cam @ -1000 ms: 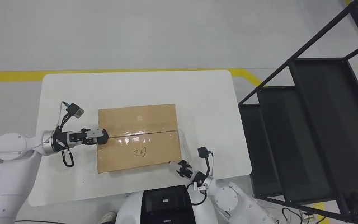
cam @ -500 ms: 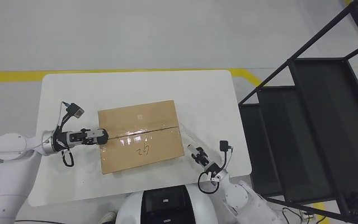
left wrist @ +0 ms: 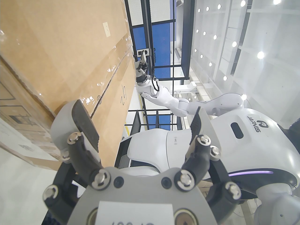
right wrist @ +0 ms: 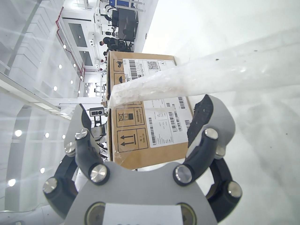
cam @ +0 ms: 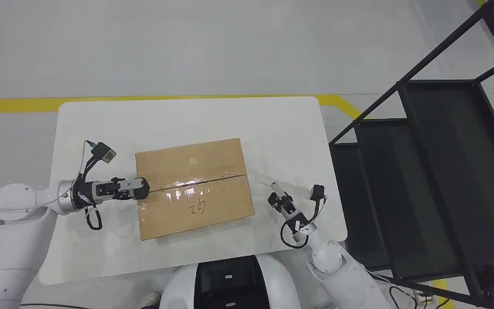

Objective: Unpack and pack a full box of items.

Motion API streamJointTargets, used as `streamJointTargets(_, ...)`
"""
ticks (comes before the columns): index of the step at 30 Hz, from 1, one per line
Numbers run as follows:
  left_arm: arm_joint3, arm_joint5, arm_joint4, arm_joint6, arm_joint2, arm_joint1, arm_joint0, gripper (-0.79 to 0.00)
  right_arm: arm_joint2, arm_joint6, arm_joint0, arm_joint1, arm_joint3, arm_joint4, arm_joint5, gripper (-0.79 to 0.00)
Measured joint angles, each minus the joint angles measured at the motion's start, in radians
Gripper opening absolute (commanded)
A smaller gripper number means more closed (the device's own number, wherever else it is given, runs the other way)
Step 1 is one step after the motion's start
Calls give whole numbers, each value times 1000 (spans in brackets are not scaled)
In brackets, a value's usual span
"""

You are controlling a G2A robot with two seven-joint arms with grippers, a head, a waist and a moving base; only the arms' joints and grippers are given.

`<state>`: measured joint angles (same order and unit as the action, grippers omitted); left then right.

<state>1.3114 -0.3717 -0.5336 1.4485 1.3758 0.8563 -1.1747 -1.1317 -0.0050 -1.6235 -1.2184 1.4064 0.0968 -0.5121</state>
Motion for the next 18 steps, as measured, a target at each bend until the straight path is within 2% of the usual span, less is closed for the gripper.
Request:
streamJointTargets(7, 0, 0, 0, 0, 0, 0, 0, 0, 10, -1, 38, -17, -79, 105, -76, 0)
streamJointTargets(8, 0, 0, 0, 0, 0, 0, 0, 0, 10, -5, 43, -19, -90, 118, -87, -55)
streamJointTargets(10, 0, 0, 0, 0, 0, 0, 0, 0, 11, -12, 49, -24, -101, 142, -105, -222)
streamJointTargets(11, 0, 0, 0, 0, 0, 0, 0, 0, 14, -12, 52, -27, -109, 157, -117, -406)
streamJointTargets(13, 0, 0, 0, 0, 0, 0, 0, 0, 18, -7, 59, -31, -125, 171, -125, -566)
streamJointTargets(14, 0, 0, 0, 0, 0, 0, 0, 0, 22, -3, 64, -34, -137, 179, -129, -723)
streamJointTargets(15, 0, 0, 0, 0, 0, 0, 0, 0, 25, -1, 68, -36, -144, 185, -133, -785)
streamJointTargets(18, 0, 0, 0, 0, 0, 0, 0, 0, 32, 1, 77, -43, -168, 197, -147, -785)
